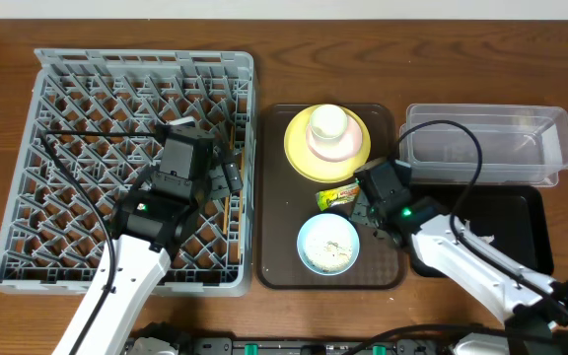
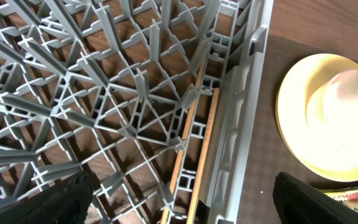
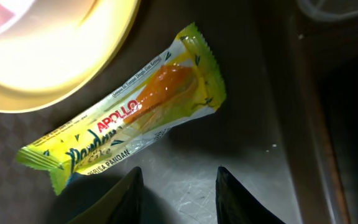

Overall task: Sort waste into correct bins and load items into the dishwasher
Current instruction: 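Move the right gripper back to the yellow snack wrapper, then close the right gripper on the yellow snack wrapper and lift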

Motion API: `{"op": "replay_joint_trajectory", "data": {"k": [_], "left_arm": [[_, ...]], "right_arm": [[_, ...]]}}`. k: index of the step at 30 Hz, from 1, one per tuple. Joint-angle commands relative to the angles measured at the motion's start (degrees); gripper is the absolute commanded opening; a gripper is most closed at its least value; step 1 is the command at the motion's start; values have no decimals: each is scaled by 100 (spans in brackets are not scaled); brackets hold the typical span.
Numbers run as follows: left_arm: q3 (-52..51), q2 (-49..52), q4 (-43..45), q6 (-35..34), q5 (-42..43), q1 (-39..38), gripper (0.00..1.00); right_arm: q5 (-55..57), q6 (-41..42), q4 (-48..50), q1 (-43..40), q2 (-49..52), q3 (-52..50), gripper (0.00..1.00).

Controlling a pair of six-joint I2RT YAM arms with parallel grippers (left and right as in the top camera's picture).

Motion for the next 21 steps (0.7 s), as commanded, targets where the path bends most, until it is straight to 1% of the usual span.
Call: {"op": "replay_joint_trajectory", "data": {"k": [1,7,15,21], "left_arm": [[83,-31,-17,-9,15,24,93],[83,-31,-17,-9,15,24,93],[83,-31,-17,-9,15,24,93],[83,-31,-17,-9,15,24,93]], "right_arm": [[48,63,181,98,153,-42,37],[61,68,605,352,319,-42,39],[114,138,643,415,566,-42,44],[120,175,789,413,647,-42,45]]}}
